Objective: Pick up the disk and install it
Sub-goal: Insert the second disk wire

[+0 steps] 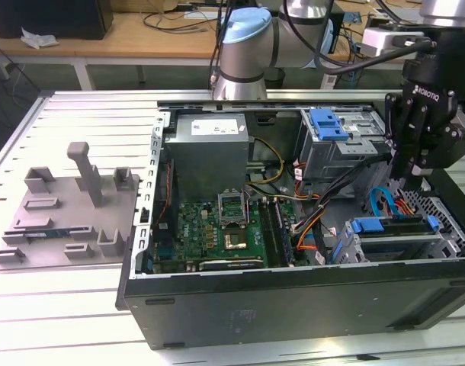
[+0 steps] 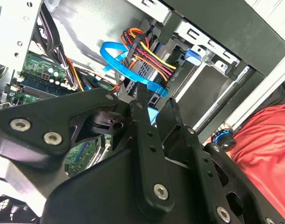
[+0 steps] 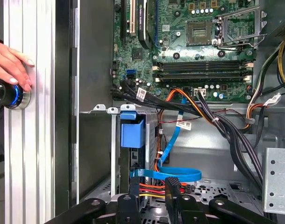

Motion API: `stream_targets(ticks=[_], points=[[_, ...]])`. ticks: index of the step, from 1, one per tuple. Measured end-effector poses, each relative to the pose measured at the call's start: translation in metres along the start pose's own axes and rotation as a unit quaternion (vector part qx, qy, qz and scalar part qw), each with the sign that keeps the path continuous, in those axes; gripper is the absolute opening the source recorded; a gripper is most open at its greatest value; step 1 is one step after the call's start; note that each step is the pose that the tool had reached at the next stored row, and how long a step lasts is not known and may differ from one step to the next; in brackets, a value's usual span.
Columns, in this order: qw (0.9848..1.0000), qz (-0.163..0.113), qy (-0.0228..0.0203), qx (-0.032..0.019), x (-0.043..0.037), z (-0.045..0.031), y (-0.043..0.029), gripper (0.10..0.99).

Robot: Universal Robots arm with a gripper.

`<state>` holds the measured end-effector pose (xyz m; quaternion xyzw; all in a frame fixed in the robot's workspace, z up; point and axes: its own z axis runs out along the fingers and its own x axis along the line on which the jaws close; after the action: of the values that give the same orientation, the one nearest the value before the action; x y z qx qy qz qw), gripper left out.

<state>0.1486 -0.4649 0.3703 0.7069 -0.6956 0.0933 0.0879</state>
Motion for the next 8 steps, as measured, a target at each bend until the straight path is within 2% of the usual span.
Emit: stream_targets(ticks=[8], points=[[1.0,0.0,0.0016,0.0,-0.0013,-0.0004,0.0,0.357]])
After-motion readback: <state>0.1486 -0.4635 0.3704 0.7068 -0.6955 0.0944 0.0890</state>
